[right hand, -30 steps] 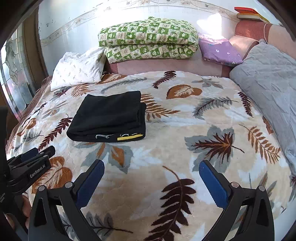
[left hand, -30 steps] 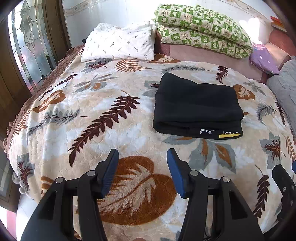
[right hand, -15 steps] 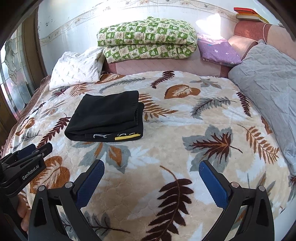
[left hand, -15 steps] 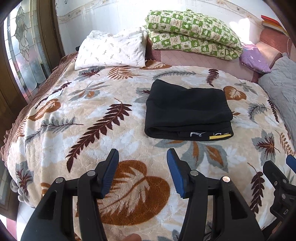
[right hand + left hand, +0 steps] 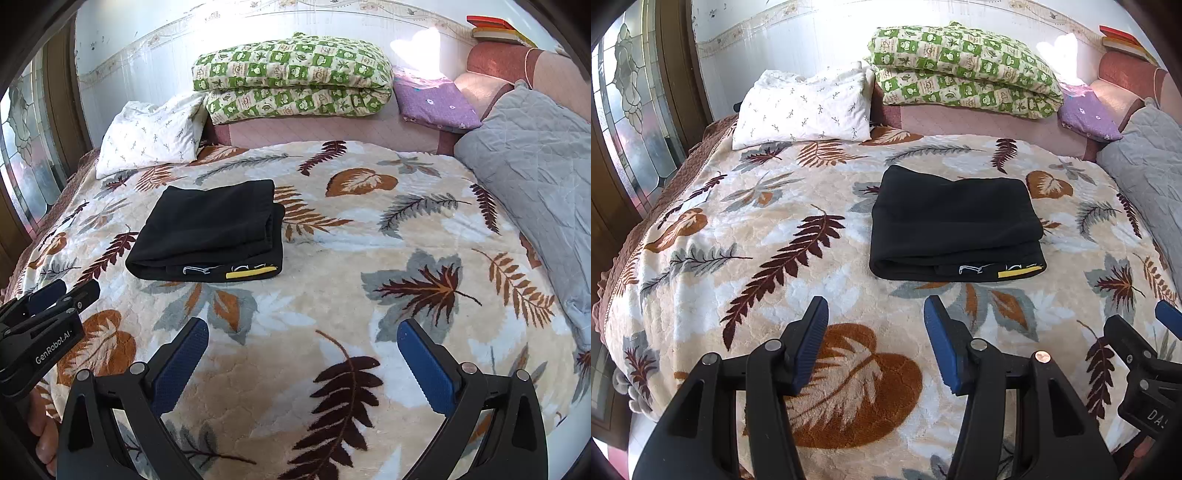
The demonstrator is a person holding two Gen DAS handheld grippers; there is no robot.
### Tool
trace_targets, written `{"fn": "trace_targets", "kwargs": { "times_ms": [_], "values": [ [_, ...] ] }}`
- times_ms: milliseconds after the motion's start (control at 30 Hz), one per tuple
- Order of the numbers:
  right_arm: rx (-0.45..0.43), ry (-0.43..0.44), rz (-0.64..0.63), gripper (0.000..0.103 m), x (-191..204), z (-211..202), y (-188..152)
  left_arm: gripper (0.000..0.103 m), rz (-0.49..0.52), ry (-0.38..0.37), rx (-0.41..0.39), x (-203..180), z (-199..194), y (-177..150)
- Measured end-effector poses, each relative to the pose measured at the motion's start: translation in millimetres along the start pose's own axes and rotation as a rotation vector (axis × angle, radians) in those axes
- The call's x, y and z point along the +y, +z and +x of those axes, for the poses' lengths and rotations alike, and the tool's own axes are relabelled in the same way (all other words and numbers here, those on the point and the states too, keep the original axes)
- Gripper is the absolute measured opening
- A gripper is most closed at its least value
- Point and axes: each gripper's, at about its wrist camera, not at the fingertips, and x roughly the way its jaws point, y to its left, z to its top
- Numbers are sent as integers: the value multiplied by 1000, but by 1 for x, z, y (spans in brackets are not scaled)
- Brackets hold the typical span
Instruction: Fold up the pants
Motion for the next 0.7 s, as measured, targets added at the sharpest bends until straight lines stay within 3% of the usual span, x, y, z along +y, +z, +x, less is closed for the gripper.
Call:
{"fn": "trace_targets", "kwargs": {
  "times_ms": [700],
  "values": [
    [2,-3,-2,103,-4,1,0,53,6,-19,-18,-6,-6,0]
  ]
}}
